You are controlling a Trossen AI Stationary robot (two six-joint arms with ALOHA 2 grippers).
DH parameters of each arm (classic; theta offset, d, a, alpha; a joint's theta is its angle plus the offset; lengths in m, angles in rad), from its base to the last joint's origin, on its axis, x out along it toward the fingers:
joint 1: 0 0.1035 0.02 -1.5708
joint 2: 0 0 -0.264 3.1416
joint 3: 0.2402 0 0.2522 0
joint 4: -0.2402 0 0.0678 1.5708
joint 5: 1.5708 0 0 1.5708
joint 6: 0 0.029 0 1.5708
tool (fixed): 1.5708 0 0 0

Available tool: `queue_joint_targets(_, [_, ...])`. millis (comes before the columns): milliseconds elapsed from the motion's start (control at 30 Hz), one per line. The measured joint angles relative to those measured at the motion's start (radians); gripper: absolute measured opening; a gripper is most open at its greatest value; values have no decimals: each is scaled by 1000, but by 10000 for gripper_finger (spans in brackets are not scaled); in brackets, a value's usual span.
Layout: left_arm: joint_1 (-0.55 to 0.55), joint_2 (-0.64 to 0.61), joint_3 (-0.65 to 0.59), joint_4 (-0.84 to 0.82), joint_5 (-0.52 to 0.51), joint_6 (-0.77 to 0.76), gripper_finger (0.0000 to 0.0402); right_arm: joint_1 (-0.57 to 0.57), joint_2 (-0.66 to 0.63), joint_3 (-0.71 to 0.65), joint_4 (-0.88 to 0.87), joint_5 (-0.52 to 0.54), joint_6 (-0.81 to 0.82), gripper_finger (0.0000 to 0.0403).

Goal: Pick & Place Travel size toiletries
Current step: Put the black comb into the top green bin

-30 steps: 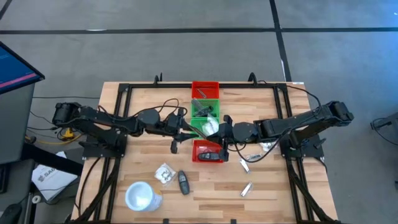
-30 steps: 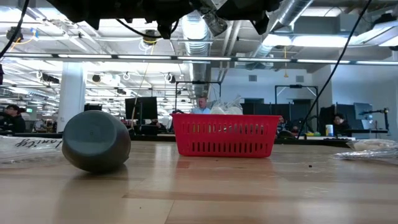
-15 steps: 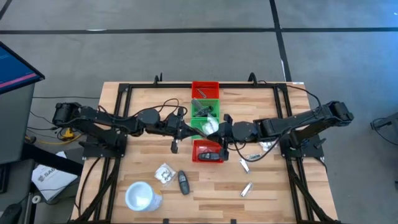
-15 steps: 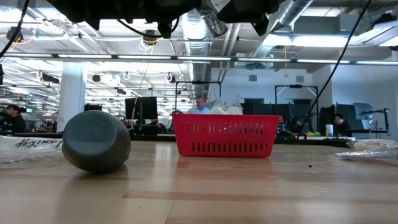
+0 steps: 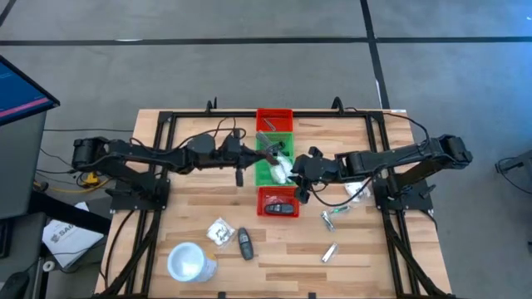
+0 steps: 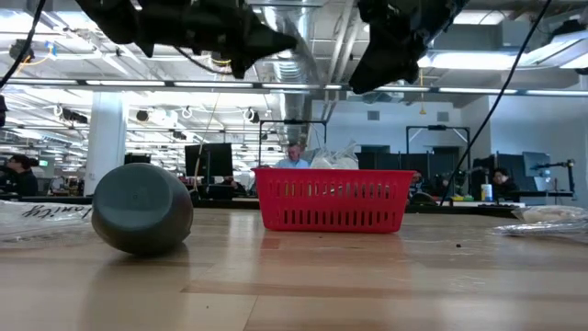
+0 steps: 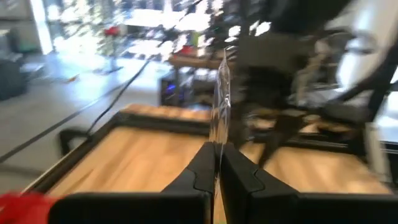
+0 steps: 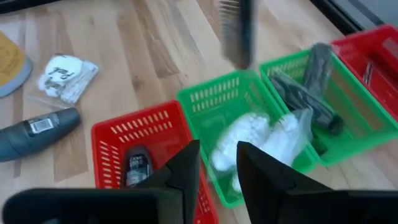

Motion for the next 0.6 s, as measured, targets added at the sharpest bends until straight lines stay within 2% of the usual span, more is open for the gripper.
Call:
queue_joint_targets(233, [65, 92, 0, 27, -94, -47, 1, 4, 0, 0, -7, 1, 3, 102])
queue_joint_targets(600, [200, 297, 1, 201, -100, -164, 0, 45, 0, 0, -8, 1, 14, 102])
